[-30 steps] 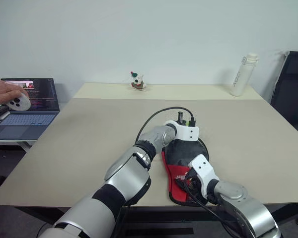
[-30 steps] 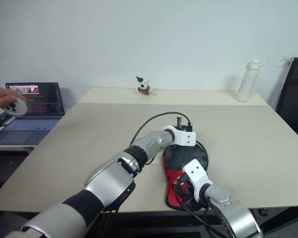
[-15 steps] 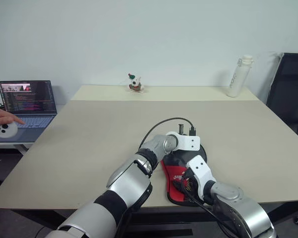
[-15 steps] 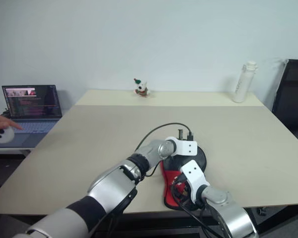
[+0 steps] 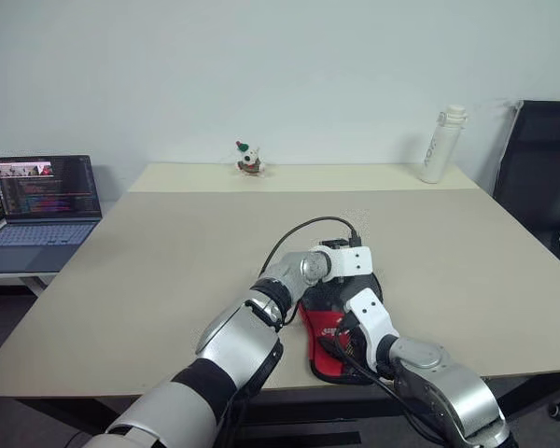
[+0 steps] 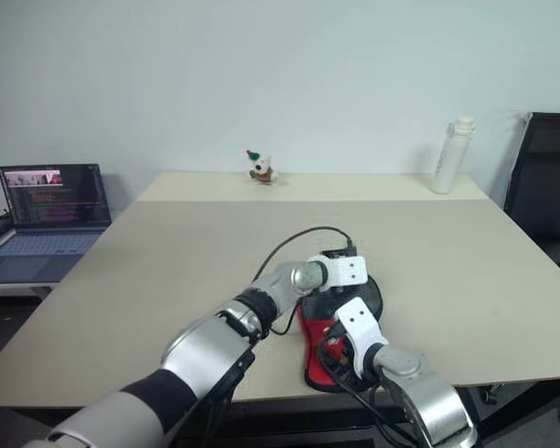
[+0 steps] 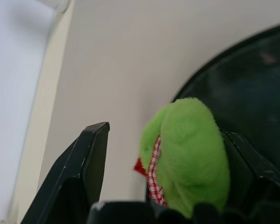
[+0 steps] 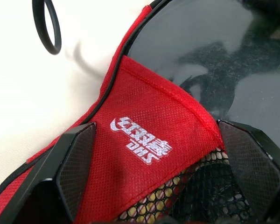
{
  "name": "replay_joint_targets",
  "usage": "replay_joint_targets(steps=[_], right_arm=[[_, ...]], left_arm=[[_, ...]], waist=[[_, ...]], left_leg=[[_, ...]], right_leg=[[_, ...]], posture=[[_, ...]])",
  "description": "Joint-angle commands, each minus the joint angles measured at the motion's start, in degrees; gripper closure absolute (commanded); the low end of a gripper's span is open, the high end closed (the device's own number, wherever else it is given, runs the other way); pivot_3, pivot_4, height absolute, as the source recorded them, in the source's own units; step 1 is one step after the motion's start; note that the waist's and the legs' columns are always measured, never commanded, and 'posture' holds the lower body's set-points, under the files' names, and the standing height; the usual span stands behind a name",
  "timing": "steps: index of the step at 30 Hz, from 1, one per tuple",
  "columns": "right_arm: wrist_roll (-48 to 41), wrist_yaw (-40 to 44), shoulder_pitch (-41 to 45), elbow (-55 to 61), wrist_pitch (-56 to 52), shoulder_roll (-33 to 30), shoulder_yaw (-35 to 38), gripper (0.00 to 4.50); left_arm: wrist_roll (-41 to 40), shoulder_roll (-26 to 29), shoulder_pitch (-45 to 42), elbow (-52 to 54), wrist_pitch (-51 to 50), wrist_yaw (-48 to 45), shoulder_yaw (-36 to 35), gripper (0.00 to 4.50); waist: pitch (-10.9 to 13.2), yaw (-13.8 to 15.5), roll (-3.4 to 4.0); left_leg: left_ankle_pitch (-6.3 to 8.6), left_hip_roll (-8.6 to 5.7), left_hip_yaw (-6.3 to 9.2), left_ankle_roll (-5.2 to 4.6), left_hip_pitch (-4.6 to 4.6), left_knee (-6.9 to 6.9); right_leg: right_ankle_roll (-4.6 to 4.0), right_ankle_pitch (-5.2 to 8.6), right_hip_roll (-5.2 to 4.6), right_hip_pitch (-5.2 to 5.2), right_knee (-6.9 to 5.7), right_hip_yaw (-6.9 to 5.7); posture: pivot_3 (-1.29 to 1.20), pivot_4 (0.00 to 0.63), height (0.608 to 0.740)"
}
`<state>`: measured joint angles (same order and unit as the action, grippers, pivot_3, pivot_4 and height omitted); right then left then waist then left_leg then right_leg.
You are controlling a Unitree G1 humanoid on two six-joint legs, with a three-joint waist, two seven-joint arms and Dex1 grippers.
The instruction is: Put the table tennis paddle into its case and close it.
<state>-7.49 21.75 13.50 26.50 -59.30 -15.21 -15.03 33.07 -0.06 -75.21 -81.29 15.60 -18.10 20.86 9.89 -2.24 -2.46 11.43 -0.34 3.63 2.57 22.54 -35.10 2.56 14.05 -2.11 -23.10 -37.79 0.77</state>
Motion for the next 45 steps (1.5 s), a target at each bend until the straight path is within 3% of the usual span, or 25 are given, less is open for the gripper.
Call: replay_joint_targets(steps=[1, 9, 18, 22, 28, 33, 38, 45], right_arm=[[-2.5, 1.2, -0.3, -5.3, -4.8, 0.4, 0.7, 0.0], [-5.1, 3.2, 1.5, -4.8, -5.6, -2.3, 2.9, 0.0], [-5.5, 3.2, 3.7, -6.9, -2.9, -2.7, 2.9, 0.0], [-6.0, 4.2, 4.5, -6.8, -1.9, -3.5, 3.1, 0.0], [-11.1, 7.8, 4.6, -0.8, -4.2, -5.9, 6.1, 0.0], [-18.7, 8.9, 6.5, 5.1, -10.8, -5.5, 13.3, 0.0], [-24.9, 8.7, 9.3, 6.3, -14.5, -5.6, 23.2, 0.0], [-21.0, 6.2, 11.6, -1.5, -7.6, -8.3, 22.2, 0.0]], left_arm=[[-4.4, 2.5, -3.4, 2.5, -0.5, 1.4, -4.7, 1.04], [-11.0, 8.0, -3.6, 3.5, -0.2, -3.7, -11.7, 1.04], [-21.3, 9.5, 1.8, 6.3, 0.7, -21.8, -18.6, 1.04], [-24.1, 11.6, 4.7, 8.7, 0.6, -25.3, -20.2, 0.13], [-28.7, 16.8, 9.8, 13.5, -0.7, -27.6, -23.0, 0.06], [-34.2, 20.1, 17.0, 22.7, -4.4, -35.3, -24.9, 0.06], [-42.5, 22.4, 31.6, 48.2, -17.6, -43.3, -24.5, 0.06], [-45.0, 22.1, 36.3, 60.9, -26.6, -41.1, -22.7, 0.06]], waist=[[0.0, -0.1, 0.0], [0.0, -0.1, 0.0], [0.0, -0.2, 0.0], [0.0, -0.5, 0.0], [0.0, -0.5, 0.05], [0.1, -0.2, 0.11], [0.2, 0.3, 0.21], [0.2, 0.7, 0.22]], left_leg=[[0.0, 0.0, 0.0, 0.0, -0.01, 0.0], [0.0, -0.02, -0.01, 0.0, 0.02, 0.0], [-0.01, -0.01, -0.03, 0.0, 0.0, -0.01], [-0.01, 0.0, -0.03, -0.01, 0.0, -0.03], [-0.01, 0.0, -0.01, -0.01, 0.09, -0.03], [0.0, -0.01, 0.08, -0.01, 0.36, 0.01], [0.0, 0.05, 0.14, -0.01, 0.38, 0.01], [-0.02, -0.02, 0.24, -0.03, 0.34, -0.08]], right_leg=[[0.0, 0.0, 0.0, 0.0, -0.01, 0.01], [0.01, 0.0, 0.0, -0.01, -0.01, 0.0], [0.0, -0.01, 0.0, -0.01, -0.03, 0.02], [0.0, -0.01, 0.01, -0.01, -0.07, 0.03], [0.0, -0.01, 0.0, -0.08, -0.06, 0.03], [-0.02, -0.01, -0.02, -0.23, 0.07, -0.02], [-0.04, -0.02, -0.08, -0.24, 0.07, -0.03], [-0.09, -0.02, -0.06, -0.15, 0.02, -0.14]], posture=[[0.0, 0.15, 0.74], [0.0, 0.15, 0.74], [0.0, 0.15, 0.74], [0.0, 0.15, 0.74], [0.0, 0.15, 0.74], [0.0, 0.15, 0.74], [0.0, 0.15, 0.74], [0.0, 0.15, 0.74]])
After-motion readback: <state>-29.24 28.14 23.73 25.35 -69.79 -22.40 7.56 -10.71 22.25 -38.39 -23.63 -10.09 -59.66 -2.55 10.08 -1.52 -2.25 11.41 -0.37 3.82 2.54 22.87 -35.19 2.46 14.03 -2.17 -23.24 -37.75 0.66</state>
